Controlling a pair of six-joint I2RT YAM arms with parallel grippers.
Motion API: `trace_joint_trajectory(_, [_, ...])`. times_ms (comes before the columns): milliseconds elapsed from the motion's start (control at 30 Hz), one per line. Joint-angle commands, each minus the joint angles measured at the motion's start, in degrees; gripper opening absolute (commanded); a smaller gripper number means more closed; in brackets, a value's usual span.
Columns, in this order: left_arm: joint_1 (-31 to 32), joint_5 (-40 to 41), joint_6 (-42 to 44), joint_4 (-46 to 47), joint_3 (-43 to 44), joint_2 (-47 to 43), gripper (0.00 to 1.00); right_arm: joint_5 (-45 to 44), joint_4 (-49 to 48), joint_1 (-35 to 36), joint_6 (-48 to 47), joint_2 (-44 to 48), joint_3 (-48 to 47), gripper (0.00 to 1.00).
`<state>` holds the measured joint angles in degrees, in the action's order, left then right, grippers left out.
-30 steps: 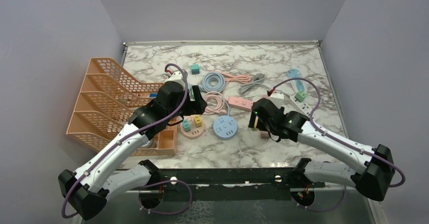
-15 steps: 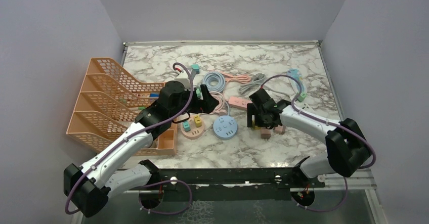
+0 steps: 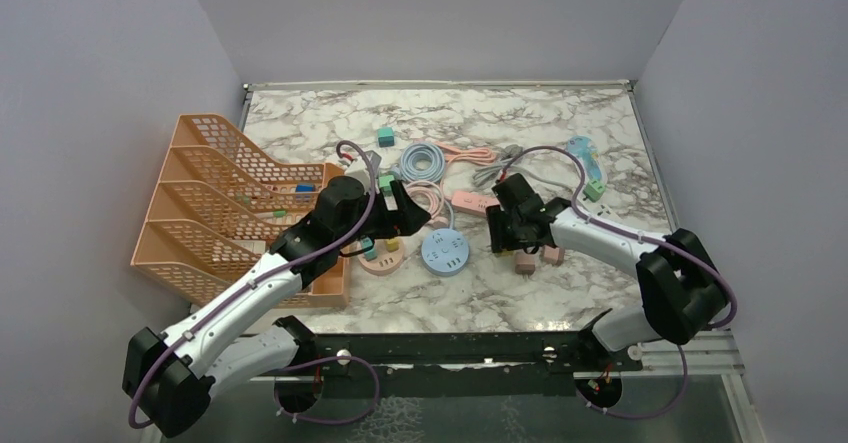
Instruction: Insert the plug
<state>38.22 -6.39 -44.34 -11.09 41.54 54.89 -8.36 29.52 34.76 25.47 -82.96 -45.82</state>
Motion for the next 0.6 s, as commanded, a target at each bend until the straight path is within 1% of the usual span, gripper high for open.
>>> trace_joint_trajectory(0, [0.0,1.3,-2.7,3.5,0.3,-0.9,0.86,2.1,-3.9,-0.3,-2.4,-1.5,0.9,0.53])
trace_joint_trajectory(100, [0.0,-1.0,-4.1,4.5,0.1,1.0,0.87,2.3,-4.6,-0.4,-2.7,-1.8,1.2,0.51])
trace_joint_trajectory(200, [0.4,-3.0,-5.4,5.7,-0.1,3.3,0.87,2.1,-4.9,-0.3,-2.5,-1.1,1.2,0.43])
trace_joint_trajectory(267, [1.1,-3.3,-6.0,6.5,-0.1,4.4,0.87,2.0,-5.1,-0.3,-2.0,0.5,1.1,0.40])
trace_joint_trajectory(400, [2.1,-3.5,-7.0,8.4,0.2,5.9,0.87,3.8,-5.7,-0.3,-0.7,6.0,0.8,0.39])
trace_joint_trajectory(567, [3.6,-3.8,-9.7,12.5,-0.6,7.6,0.87,10.5,-6.3,-0.4,4.1,12.1,-0.8,0.39])
